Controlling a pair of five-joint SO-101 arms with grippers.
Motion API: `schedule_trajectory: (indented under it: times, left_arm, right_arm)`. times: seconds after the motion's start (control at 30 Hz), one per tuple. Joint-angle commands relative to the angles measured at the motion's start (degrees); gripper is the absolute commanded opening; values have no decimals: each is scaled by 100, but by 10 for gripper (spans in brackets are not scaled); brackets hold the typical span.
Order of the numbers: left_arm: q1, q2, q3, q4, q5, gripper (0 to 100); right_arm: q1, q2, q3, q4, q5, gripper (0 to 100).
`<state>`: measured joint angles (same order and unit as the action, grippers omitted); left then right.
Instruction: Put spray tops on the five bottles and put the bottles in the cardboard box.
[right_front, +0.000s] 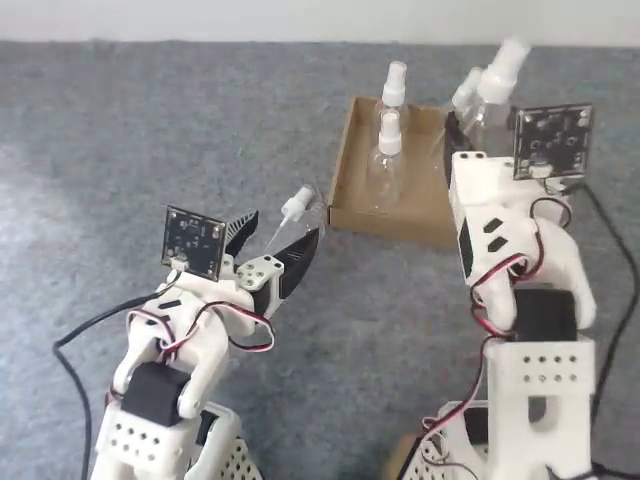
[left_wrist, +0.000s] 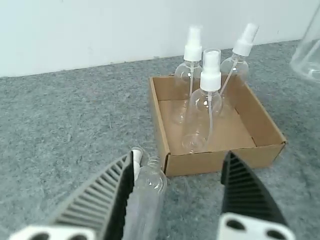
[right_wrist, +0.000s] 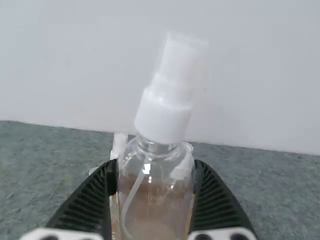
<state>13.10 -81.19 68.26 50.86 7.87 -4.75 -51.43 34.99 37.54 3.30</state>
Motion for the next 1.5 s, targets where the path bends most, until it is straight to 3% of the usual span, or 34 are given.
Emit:
schedule_trajectory:
  times: [0.0, 0.17, 0.53, 1.17, 1.47]
  left_arm:
    - [-26, -62, 4, -123, 44, 261]
    - [-26, -62, 189, -413, 44, 261]
    - [-35, -62, 215, -431, 35, 261]
    - [-44, -62, 453, -747, -185, 261]
    - [-360, -62, 497, -923, -158, 261]
  right_arm:
    - [312, -110, 967, -1446, 123, 6]
    - [312, 338, 1679, -2571, 79, 6]
    - [303, 2440, 1688, -4725, -290, 6]
    - [207, 3310, 1732, -5095, -316, 6]
    - [207, 4084, 1389, -5402, -325, 6]
